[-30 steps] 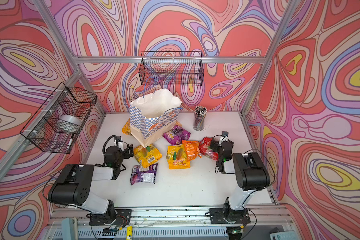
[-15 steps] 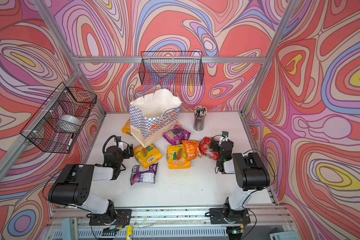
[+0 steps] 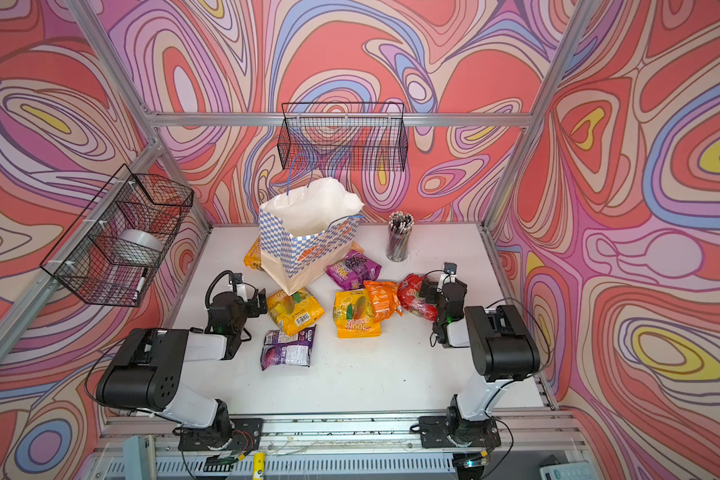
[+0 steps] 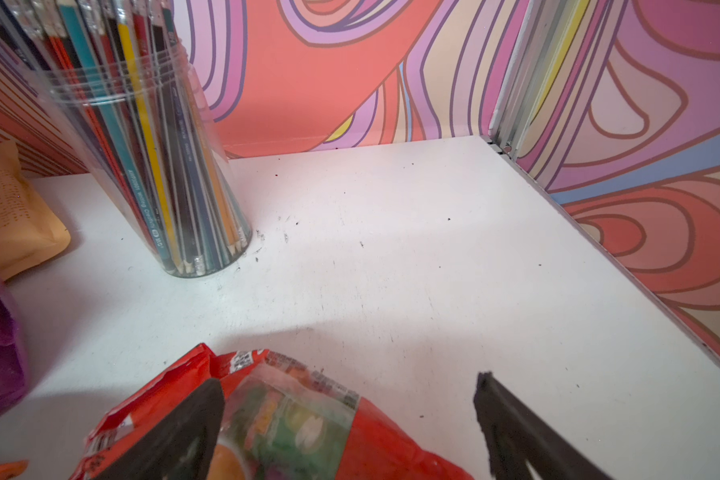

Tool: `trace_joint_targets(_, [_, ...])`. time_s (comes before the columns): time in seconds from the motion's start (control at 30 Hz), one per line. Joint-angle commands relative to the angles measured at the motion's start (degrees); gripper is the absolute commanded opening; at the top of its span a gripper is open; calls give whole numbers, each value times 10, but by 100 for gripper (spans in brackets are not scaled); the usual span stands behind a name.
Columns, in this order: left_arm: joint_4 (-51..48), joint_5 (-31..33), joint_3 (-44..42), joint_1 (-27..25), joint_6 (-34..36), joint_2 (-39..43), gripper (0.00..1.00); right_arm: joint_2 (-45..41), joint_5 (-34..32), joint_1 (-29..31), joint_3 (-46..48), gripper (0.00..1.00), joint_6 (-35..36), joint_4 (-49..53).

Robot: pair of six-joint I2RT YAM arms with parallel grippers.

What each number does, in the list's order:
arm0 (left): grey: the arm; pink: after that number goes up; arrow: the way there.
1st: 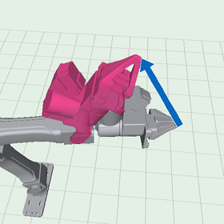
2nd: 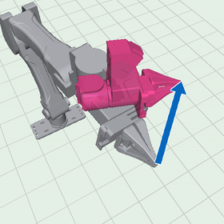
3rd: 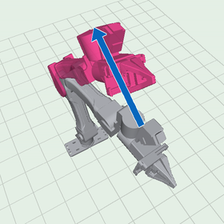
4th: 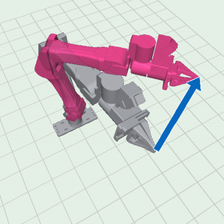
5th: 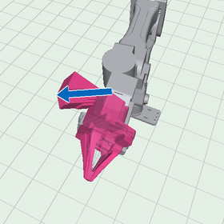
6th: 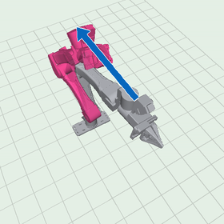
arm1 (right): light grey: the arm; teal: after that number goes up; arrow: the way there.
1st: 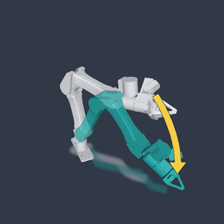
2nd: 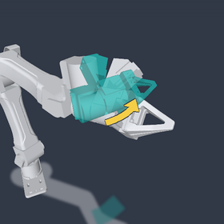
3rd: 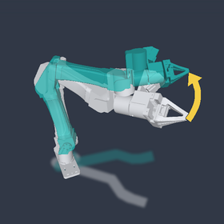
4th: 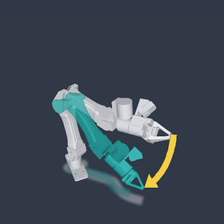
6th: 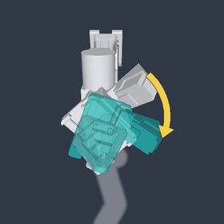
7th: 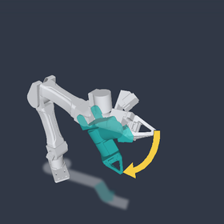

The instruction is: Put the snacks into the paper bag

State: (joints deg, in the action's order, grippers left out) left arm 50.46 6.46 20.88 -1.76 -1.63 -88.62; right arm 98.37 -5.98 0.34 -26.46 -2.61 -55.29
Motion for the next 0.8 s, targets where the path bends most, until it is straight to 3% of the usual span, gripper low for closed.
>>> trace_joint_targets(0.0, [38, 44, -7, 6, -18, 0, 100, 2, 7, -3, -2, 99, 0, 1])
trace_joint_targets(0.13, [-54, 9, 19, 7, -3, 53, 100, 2, 5, -3, -2, 98, 1, 1])
trace_joint_targets(0.2, [-197, 25, 65, 7, -24, 120, 100, -31, -35, -3, 2, 99, -13, 20])
trace_joint_targets(0.27, [-369, 90, 149, 6, -103, 168, 100, -112, -59, -3, 1, 98, -18, 89])
trace_joint_targets(0.3, [-492, 127, 203, 6, -174, 185, 100, -153, -65, -3, 2, 98, -34, 112])
trace_joint_targets(0.33, [-589, 135, 246, 6, -216, 193, 100, -184, -91, -3, 4, 98, -79, 127])
trace_joint_targets(0.4, [-716, 97, 326, 4, -218, 205, 100, -256, -149, -3, -22, 98, -173, 251])
trace_joint_targets(0.47, [-787, 65, 389, 4, -225, 216, 100, -296, -149, -3, -78, 98, -199, 397])
trace_joint_targets(0.53, [-811, 1, 450, 3, -173, 223, 100, -315, -130, -3, -106, 98, -214, 448])
trace_joint_targets(0.6, [-813, -58, 528, 2, -101, 203, 100, -340, -68, -3, -117, 99, -221, 461])
trace_joint_targets(0.7, [-857, -146, 663, 0, 3, 115, 100, -356, -5, -3, -138, 98, -238, 480])
trace_joint_targets(0.77, [-898, -184, 756, 0, 35, 48, 100, -356, 11, -3, -158, 98, -258, 516])
